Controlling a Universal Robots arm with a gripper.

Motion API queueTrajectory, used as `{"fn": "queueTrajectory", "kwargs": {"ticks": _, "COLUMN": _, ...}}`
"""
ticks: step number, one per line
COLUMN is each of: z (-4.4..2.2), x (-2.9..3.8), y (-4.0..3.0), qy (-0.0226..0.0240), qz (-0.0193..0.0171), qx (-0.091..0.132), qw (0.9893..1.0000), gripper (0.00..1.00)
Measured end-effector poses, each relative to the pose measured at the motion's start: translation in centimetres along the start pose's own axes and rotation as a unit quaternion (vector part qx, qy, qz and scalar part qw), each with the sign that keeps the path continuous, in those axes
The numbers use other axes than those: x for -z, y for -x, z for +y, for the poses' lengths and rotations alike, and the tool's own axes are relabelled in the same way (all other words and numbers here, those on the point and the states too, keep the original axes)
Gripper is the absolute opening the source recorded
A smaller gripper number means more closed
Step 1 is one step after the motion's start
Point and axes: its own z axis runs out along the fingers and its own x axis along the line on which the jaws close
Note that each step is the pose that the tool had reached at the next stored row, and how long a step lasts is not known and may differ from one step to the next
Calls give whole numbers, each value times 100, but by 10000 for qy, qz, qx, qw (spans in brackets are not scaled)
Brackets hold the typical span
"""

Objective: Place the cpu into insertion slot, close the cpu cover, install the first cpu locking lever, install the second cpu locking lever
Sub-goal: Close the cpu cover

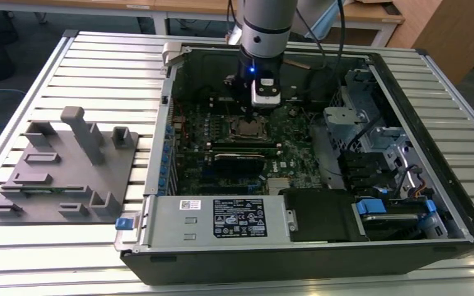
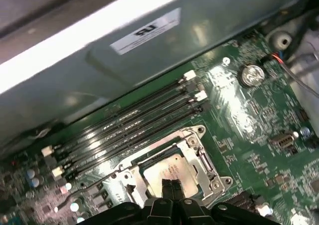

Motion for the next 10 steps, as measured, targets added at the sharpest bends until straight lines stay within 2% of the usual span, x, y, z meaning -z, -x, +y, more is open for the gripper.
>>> {"fn": "queueTrajectory", "kwargs": {"ticks": 3, "z": 0, "x": -12, "y": 0, "qy": -4, "qz": 1, "qx": 270, "qw": 9996, "gripper": 10}}
{"fn": "queueTrajectory", "kwargs": {"ticks": 5, "z": 0, "x": -20, "y": 0, "qy": -6, "qz": 1, "qx": 455, "qw": 9990, "gripper": 10}}
{"fn": "queueTrajectory", "kwargs": {"ticks": 8, "z": 0, "x": -33, "y": 0, "qy": -10, "qz": 1, "qx": 724, "qw": 9974, "gripper": 10}}
{"fn": "queueTrajectory", "kwargs": {"ticks": 10, "z": 0, "x": -41, "y": 1, "qy": -13, "qz": 2, "qx": 904, "qw": 9959, "gripper": 10}}
